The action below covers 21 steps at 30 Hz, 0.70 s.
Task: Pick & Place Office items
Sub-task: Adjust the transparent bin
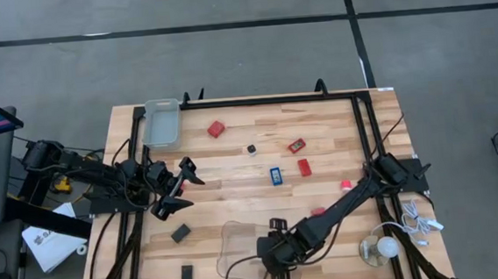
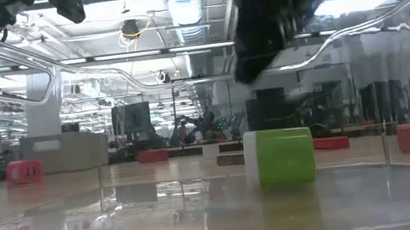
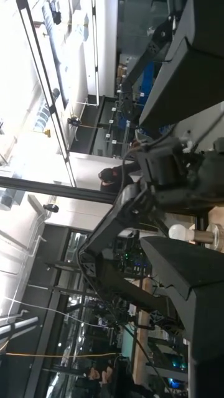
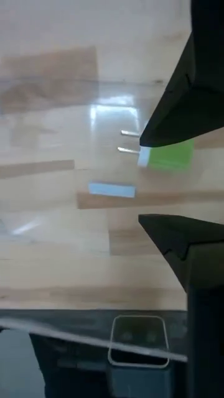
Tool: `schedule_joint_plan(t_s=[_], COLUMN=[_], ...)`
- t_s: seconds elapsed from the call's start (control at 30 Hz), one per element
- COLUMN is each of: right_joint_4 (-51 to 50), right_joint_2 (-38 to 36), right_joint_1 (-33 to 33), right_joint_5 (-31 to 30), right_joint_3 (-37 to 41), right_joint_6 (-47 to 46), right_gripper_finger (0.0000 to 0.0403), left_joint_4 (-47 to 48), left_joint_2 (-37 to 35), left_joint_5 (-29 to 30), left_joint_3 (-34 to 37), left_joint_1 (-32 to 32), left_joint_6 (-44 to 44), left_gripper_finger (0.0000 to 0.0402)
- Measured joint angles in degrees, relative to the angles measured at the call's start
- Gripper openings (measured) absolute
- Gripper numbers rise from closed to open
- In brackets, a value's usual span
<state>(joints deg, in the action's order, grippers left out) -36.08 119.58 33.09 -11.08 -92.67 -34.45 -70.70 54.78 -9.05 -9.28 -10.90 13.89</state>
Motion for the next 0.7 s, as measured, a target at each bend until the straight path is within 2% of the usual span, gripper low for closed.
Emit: schedule_joint_plan(t_s=[0.23,0.4,0.7], right_joint_4=[-4.19,-5.35,-1.54], right_joint_2=[-0.10,-0.07,-0.07], right_joint_1=[1.08,-0.68,-2.66], right_joint_5=[-9.94,-15.91,-19.73], right_joint_3=[-2.94,-2.93,-2.90], right_joint_6=[3.07,5.61,10.97], right_gripper_finger=[0.0178,0.0166,0.0111], left_joint_4=[0.00,0.00,0.00], left_joint_2=[0.00,0.00,0.00], left_joint_5=[0.00,0.00,0.00], left_joint_3=[0.00,0.00,0.00], left_joint_1=[-0.01,0.00,0.00], left_joint_6=[-0.02,0.00,0.00], left_gripper_finger=[0.0296,0.0296,0.0296])
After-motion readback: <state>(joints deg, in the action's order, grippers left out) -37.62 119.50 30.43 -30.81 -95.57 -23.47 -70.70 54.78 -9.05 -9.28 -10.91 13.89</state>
